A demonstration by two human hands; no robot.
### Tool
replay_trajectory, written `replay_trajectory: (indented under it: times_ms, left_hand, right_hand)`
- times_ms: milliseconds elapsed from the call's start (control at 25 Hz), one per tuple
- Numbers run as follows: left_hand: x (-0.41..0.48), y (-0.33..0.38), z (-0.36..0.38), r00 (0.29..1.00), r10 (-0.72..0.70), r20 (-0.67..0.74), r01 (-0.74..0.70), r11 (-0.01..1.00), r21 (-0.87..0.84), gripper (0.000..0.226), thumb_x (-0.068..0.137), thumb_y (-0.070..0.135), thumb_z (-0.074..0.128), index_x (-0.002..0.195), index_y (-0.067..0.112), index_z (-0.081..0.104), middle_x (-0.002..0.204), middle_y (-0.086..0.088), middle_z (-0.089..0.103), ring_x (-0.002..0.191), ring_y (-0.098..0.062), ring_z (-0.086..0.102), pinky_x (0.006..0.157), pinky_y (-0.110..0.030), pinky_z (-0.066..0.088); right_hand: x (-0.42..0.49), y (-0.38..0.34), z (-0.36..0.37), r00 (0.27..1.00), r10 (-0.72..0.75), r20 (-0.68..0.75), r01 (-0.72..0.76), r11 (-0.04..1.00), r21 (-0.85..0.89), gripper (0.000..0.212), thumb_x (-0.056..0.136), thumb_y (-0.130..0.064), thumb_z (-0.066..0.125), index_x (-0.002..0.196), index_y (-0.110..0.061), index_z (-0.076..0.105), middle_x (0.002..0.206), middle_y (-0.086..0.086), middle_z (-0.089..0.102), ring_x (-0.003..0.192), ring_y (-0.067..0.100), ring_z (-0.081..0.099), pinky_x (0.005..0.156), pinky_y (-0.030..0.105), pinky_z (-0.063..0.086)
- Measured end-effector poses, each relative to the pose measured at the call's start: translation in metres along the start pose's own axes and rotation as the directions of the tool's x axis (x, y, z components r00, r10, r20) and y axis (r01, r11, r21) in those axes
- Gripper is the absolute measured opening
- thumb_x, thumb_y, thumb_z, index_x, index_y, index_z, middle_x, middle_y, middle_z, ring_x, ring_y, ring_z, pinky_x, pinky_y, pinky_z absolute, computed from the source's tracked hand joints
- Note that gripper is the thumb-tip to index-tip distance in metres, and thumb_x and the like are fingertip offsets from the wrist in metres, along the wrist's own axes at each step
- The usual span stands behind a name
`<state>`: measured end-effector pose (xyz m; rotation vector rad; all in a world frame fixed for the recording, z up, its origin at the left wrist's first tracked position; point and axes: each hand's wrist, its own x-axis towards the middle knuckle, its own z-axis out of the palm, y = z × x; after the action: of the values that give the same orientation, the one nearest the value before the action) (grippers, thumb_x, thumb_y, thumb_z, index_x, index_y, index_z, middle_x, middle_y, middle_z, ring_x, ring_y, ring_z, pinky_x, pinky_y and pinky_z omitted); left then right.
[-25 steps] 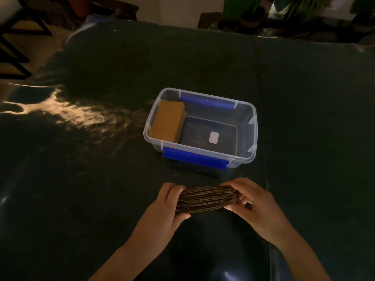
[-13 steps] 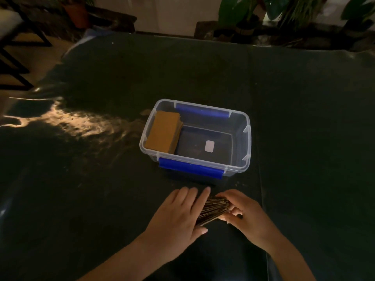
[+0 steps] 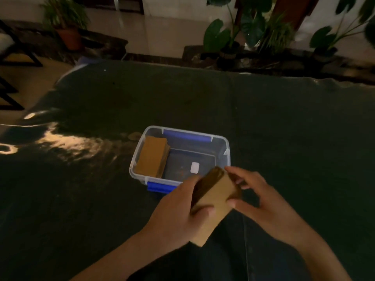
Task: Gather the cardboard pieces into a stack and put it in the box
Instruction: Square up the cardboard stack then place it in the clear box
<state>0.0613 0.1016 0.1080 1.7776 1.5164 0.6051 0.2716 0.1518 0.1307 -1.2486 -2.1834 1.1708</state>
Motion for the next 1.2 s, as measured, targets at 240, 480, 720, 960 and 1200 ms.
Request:
replay_trajectory:
  times_ms: [240,480,720,960,1200]
  left_hand:
    - [0.083,0.02,-0.022,0.943,-0.317,-0.101,0.252,0.879,-0.406,0.042,0.081,0.043,0.059,0.112,0.033,0.033,0.087,0.021,0.041,0.075,0.003,0.044,0.059,-0.017,0.031]
    - [0.133,-0.012,0.002,0.745,-0.633,0.211,0.578,0.454,-0.678,0.049,0.079,0.039,0.064,0.117,0.022,0.038,0.094,0.001,0.049,0.083,-0.019,0.049,0.084,-0.042,0.04]
    - [0.147,-0.04,0.017,0.682,-0.679,0.271,0.658,0.41,-0.631,0.042,0.079,0.032,0.066,0.108,0.022,0.038,0.089,-0.002,0.049,0.088,-0.024,0.047,0.081,-0.043,0.039]
    - [0.154,-0.038,0.04,0.651,-0.697,0.299,0.713,0.427,-0.557,0.056,0.079,0.03,0.067,0.124,0.017,0.037,0.121,-0.012,0.049,0.111,-0.033,0.047,0.094,-0.047,0.039]
    - [0.155,-0.047,0.052,0.716,-0.663,0.221,0.684,0.599,-0.416,0.059,0.078,0.039,0.066,0.125,0.015,0.039,0.126,-0.012,0.045,0.113,-0.033,0.046,0.096,-0.047,0.04]
  right_hand:
    - [0.093,-0.012,-0.054,0.998,0.059,0.011,-0.056,0.984,-0.168,0.051,0.086,-0.034,0.058,0.134,-0.028,0.04,0.126,-0.016,0.051,0.115,0.009,0.045,0.09,0.018,0.036]
    - [0.105,0.059,0.001,0.832,0.536,-0.145,-0.554,0.818,-0.155,0.051,0.094,-0.038,0.042,0.138,-0.014,0.036,0.132,0.015,0.055,0.115,0.029,0.056,0.1,0.043,0.043]
    - [0.1,0.075,0.032,0.872,0.448,-0.195,-0.433,0.894,0.117,0.026,0.093,-0.037,0.041,0.119,-0.035,0.047,0.077,-0.016,0.061,0.066,-0.005,0.058,0.054,0.012,0.043]
    - [0.086,0.079,0.038,0.888,0.414,-0.2,-0.376,0.904,0.203,0.027,0.093,-0.038,0.039,0.119,-0.042,0.045,0.085,-0.012,0.066,0.075,0.0,0.065,0.059,0.015,0.048]
    - [0.08,0.081,0.04,0.881,0.426,-0.208,-0.387,0.899,0.204,0.033,0.095,-0.033,0.037,0.127,-0.035,0.042,0.082,-0.007,0.063,0.072,0.004,0.063,0.062,0.02,0.052]
